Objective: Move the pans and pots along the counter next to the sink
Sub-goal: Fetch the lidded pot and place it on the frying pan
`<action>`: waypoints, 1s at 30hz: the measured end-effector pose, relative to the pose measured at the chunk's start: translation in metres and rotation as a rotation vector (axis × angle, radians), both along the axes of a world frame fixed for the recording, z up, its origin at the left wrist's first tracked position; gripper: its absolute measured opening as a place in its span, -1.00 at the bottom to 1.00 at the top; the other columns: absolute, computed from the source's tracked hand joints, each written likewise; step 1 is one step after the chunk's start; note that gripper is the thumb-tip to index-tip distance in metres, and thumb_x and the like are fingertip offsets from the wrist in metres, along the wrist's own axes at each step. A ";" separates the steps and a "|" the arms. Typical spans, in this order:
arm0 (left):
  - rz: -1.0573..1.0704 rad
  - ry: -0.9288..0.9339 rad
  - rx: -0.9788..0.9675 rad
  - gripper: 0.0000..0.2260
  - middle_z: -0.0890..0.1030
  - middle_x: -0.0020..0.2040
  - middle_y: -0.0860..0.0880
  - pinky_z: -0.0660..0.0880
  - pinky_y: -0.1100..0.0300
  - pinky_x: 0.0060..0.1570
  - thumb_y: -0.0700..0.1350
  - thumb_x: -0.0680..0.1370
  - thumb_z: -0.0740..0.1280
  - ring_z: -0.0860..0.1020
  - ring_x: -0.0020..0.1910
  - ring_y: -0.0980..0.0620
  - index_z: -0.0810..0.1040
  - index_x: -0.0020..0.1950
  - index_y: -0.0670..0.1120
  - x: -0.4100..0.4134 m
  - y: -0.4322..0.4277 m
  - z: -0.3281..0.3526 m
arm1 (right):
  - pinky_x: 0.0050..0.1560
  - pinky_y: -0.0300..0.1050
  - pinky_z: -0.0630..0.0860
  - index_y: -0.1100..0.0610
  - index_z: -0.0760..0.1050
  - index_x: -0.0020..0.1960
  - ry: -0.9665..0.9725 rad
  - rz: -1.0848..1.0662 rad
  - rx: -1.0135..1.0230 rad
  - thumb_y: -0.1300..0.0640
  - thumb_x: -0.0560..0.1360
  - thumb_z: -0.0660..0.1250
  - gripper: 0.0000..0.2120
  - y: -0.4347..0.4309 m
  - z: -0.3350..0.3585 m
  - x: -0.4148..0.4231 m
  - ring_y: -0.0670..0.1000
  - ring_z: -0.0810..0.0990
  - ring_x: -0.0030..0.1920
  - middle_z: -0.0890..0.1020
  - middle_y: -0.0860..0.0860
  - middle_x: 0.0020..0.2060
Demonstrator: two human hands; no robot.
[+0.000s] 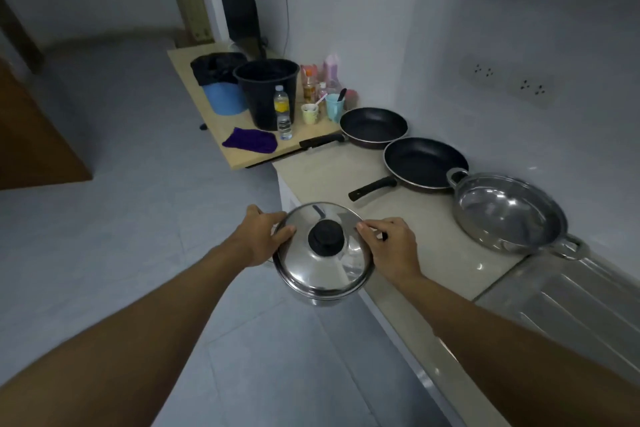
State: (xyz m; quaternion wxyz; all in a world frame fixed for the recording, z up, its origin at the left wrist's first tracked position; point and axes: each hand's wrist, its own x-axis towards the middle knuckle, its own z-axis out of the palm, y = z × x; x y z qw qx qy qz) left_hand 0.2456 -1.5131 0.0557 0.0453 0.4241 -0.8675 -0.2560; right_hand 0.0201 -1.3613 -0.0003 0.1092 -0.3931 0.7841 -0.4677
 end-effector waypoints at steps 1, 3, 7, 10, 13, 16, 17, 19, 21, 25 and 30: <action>-0.010 0.006 0.001 -0.61 0.30 0.15 -0.11 0.32 0.19 0.18 0.14 0.65 0.18 0.35 0.12 -0.05 0.47 0.42 0.04 -0.004 -0.015 0.000 | 0.08 -0.18 0.53 0.01 0.73 0.09 0.002 -0.010 0.005 -0.10 0.51 0.46 -0.76 -0.014 -0.001 -0.004 -0.20 0.55 -0.16 0.56 -0.02 -0.01; -0.021 0.010 0.008 -0.60 0.29 0.15 -0.11 0.33 0.22 0.15 0.14 0.65 0.17 0.33 0.10 -0.02 0.44 0.46 0.05 -0.013 -0.044 -0.002 | 0.08 -0.17 0.55 -0.01 0.73 0.09 -0.005 -0.026 0.009 -0.13 0.51 0.46 -0.75 -0.043 -0.004 -0.013 -0.19 0.56 -0.17 0.56 -0.04 -0.01; -0.042 -0.029 0.016 -0.57 0.27 0.17 -0.09 0.34 0.10 0.30 0.17 0.64 0.18 0.36 0.27 -0.12 0.40 0.48 0.07 -0.038 -0.105 -0.009 | 0.08 -0.19 0.51 -0.04 0.73 0.08 0.025 -0.043 0.013 -0.14 0.52 0.45 -0.76 -0.102 -0.015 -0.037 -0.20 0.54 -0.17 0.59 -0.03 -0.03; -0.036 -0.058 0.026 -0.51 0.28 0.29 -0.16 0.33 0.03 0.37 0.19 0.63 0.19 0.35 0.36 -0.16 0.35 0.52 0.06 -0.062 -0.153 -0.013 | 0.09 -0.20 0.48 -0.03 0.74 0.08 0.016 -0.052 0.020 -0.13 0.52 0.45 -0.76 -0.149 -0.023 -0.060 -0.17 0.53 -0.12 0.62 0.00 -0.02; -0.028 -0.094 0.043 -0.46 0.27 0.36 -0.18 0.37 0.02 0.34 0.21 0.62 0.19 0.35 0.35 -0.16 0.30 0.56 0.06 -0.089 -0.201 -0.015 | -0.04 -0.50 0.36 0.02 0.74 0.08 -0.019 -0.043 0.023 -0.09 0.52 0.46 -0.76 -0.193 -0.029 -0.084 -0.27 0.52 -0.12 0.63 0.03 -0.01; -0.033 -0.114 0.056 -0.47 0.26 0.36 -0.17 0.40 0.05 0.28 0.22 0.62 0.19 0.37 0.31 -0.14 0.30 0.55 0.07 -0.114 -0.241 -0.020 | -0.08 -0.51 0.36 0.04 0.74 0.08 -0.005 -0.048 0.044 -0.09 0.53 0.45 -0.75 -0.231 -0.032 -0.106 -0.20 0.53 -0.12 0.62 0.05 -0.03; -0.039 -0.117 0.054 -0.48 0.25 0.37 -0.17 0.38 0.04 0.32 0.22 0.62 0.19 0.37 0.33 -0.16 0.30 0.55 0.08 -0.121 -0.254 -0.023 | -0.08 -0.49 0.37 0.04 0.74 0.08 -0.005 -0.056 0.046 -0.09 0.53 0.45 -0.75 -0.242 -0.034 -0.113 -0.15 0.54 -0.12 0.62 0.05 -0.03; -0.050 -0.107 0.065 -0.48 0.23 0.37 -0.16 0.36 0.03 0.35 0.21 0.62 0.19 0.37 0.33 -0.17 0.30 0.55 0.09 -0.137 -0.273 -0.029 | -0.07 -0.48 0.38 0.06 0.74 0.07 -0.016 -0.072 0.051 -0.08 0.53 0.46 -0.75 -0.258 -0.039 -0.126 -0.13 0.56 -0.12 0.61 0.05 -0.03; -0.077 -0.096 0.074 -0.49 0.23 0.36 -0.16 0.37 0.04 0.34 0.21 0.62 0.20 0.39 0.31 -0.16 0.31 0.54 0.08 -0.153 -0.290 -0.036 | -0.07 -0.46 0.39 0.06 0.74 0.06 -0.022 -0.093 0.055 -0.07 0.53 0.46 -0.76 -0.268 -0.044 -0.139 -0.16 0.56 -0.14 0.62 0.05 -0.04; -0.167 -0.158 0.087 -0.47 0.24 0.37 -0.18 0.37 -0.01 0.37 0.22 0.62 0.18 0.39 0.32 -0.18 0.30 0.55 0.05 -0.190 -0.322 -0.053 | 0.01 -0.25 0.47 0.08 0.75 0.03 -0.033 -0.165 0.097 -0.04 0.53 0.46 -0.78 -0.285 -0.052 -0.159 -0.07 0.60 -0.12 0.67 0.08 -0.10; -0.332 -0.188 0.100 -0.48 0.29 0.41 -0.23 0.33 -0.07 0.42 0.22 0.63 0.15 0.30 0.40 -0.21 0.31 0.54 0.04 -0.243 -0.364 -0.070 | 0.08 -0.09 0.50 0.12 0.75 0.05 -0.049 -0.279 0.143 -0.07 0.56 0.42 -0.72 -0.299 -0.061 -0.177 0.03 0.63 -0.04 0.69 0.10 -0.09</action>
